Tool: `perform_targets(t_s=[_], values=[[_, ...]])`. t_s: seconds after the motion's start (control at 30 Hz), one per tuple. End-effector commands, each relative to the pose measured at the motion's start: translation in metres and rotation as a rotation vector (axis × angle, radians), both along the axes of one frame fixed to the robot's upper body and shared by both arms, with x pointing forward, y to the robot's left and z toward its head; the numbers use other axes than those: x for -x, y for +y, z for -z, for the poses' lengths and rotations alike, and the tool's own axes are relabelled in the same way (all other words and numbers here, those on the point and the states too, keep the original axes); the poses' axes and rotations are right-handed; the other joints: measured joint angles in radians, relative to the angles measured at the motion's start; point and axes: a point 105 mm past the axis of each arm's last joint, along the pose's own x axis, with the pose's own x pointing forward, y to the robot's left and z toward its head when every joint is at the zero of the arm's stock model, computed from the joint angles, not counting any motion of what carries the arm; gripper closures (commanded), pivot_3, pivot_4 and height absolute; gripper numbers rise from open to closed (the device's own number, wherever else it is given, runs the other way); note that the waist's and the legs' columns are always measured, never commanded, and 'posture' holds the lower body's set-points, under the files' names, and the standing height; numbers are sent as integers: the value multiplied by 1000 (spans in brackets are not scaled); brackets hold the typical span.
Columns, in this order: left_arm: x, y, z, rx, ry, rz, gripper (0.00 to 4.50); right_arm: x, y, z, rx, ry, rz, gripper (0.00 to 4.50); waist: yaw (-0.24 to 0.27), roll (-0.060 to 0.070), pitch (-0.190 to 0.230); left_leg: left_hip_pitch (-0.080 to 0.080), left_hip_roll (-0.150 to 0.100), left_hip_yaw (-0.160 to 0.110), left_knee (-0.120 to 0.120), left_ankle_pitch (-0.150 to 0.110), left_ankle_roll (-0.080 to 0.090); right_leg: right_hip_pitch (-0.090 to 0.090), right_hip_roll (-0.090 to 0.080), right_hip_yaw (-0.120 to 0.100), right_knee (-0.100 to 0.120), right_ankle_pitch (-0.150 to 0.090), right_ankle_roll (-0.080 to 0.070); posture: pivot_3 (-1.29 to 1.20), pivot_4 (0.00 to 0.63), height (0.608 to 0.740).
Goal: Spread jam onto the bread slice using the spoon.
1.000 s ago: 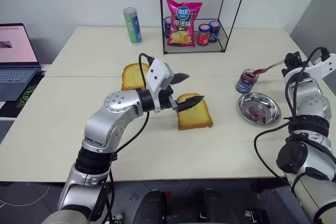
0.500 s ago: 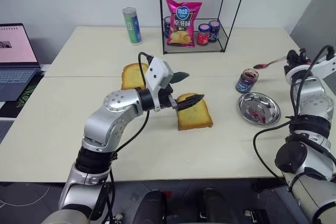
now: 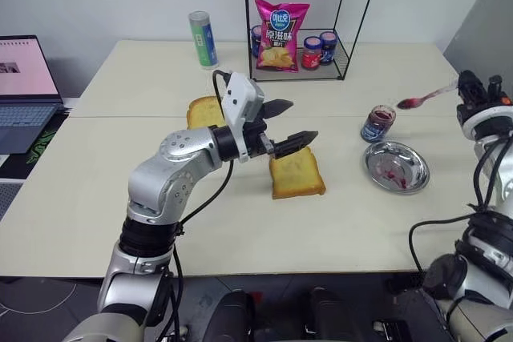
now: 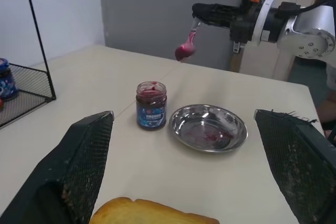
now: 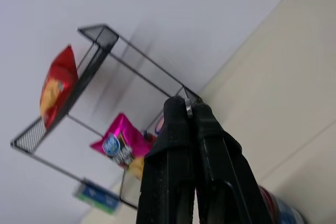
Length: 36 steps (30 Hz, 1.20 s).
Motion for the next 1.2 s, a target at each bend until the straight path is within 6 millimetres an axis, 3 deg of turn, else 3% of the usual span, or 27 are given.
perform_targets(t_s=[0.03, 0.23, 0.4, 0.67, 0.8, 0.87, 1.0, 1.17, 1.2], values=[[3, -2, -11, 28, -23, 20, 0, 15, 7, -13, 99, -45, -27, 4470, 1, 0, 0, 0, 0, 0, 0, 0, 0, 0, 0, 0, 0, -1, 1, 0, 150, 740], [6, 0, -10, 16, -23, 30, 0, 20, 6, 15, 201, 45, -15, 4470, 2, 0, 0, 0, 0, 0, 0, 0, 0, 0, 0, 0, -1, -1, 2, 0, 150, 740], [10, -1, -6, 5, -20, 35, 0, 15, 9, 38, 398, 138, 12, 4470, 1, 0, 0, 0, 0, 0, 0, 0, 0, 0, 0, 0, -1, -1, 2, 0, 150, 740], [23, -6, 3, -11, 3, 59, 0, 9, 18, 51, 591, 144, 3, 4470, 2, 0, 0, 0, 0, 0, 0, 0, 0, 0, 1, 0, -1, -1, 2, 0, 150, 740], [21, -3, 3, -5, 9, 43, 0, 4, 11, 41, 312, 96, 18, 4470, 4, 0, 0, 0, 0, 0, 0, 0, 0, 0, 1, 0, -1, -1, 2, 0, 150, 740], [21, -1, 5, -9, 13, 38, 0, 4, 18, 34, 179, 59, -35, 4470, 3, 0, 0, 0, 0, 0, 0, 0, 0, 0, 1, 0, 0, -1, 2, 0, 150, 740], [13, 12, 7, -31, 7, -16, 0, 9, 47, 22, -126, -38, -228, 4470, 1, 0, 0, 0, 1, -1, -1, 0, 0, 0, 1, 0, -1, -1, 1, 0, 150, 740], [11, 33, 3, -47, 14, -56, 0, 8, 81, 30, -220, -8, -345, 4470, 0, 0, 0, 0, 2, -1, 0, 0, 0, 0, 2, 0, 0, -1, 0, 0, 150, 740], [15, 40, 5, -64, 28, -56, 0, 7, 98, 32, -229, -2, -392, 4470, 0, 0, 0, 0, 2, -1, 0, 0, 0, 0, 2, 0, 0, -1, 1, 0, 150, 740]])
